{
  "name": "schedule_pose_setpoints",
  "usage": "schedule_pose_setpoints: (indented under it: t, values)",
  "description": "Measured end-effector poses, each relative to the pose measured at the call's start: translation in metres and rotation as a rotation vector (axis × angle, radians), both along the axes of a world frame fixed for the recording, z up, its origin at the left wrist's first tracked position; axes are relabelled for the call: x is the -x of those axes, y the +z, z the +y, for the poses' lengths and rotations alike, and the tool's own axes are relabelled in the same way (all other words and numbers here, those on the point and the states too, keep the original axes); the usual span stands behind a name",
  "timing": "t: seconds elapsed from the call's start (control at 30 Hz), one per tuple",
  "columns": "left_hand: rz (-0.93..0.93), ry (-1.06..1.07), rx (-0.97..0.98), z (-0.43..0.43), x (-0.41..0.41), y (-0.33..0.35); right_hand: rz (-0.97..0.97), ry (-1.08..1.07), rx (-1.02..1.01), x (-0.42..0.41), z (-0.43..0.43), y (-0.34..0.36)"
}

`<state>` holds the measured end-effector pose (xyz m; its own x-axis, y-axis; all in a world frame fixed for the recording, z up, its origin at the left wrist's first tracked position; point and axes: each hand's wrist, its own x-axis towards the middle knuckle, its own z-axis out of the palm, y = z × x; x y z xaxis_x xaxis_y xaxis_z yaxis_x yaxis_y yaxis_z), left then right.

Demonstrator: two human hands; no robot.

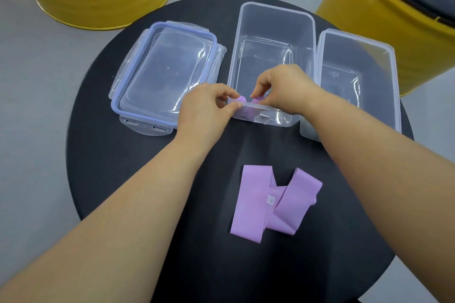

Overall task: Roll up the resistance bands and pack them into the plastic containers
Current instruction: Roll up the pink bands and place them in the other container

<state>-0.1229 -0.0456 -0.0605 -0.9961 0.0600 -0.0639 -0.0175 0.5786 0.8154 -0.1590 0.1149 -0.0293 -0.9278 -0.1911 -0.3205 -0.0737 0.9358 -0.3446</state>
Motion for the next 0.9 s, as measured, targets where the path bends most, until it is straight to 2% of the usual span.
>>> schedule_pose_setpoints:
  t: [0.2, 0.43, 0.9]
  values:
    - [-0.022, 0.004, 0.002, 0.0, 0.0, 0.002, -0.024, 0.017, 0.002, 0.004, 0.0, -0.003]
    - [-0.036, 0.003, -0.008, 0.0, 0.0, 0.004, -0.135, -0.019, 0.13, 0.004, 0.008, 0.001]
    - [-0.034, 0.005, -0.016, 0.0, 0.0, 0.003, -0.135, -0.193, 0.175, 0.002, 0.003, -0.006]
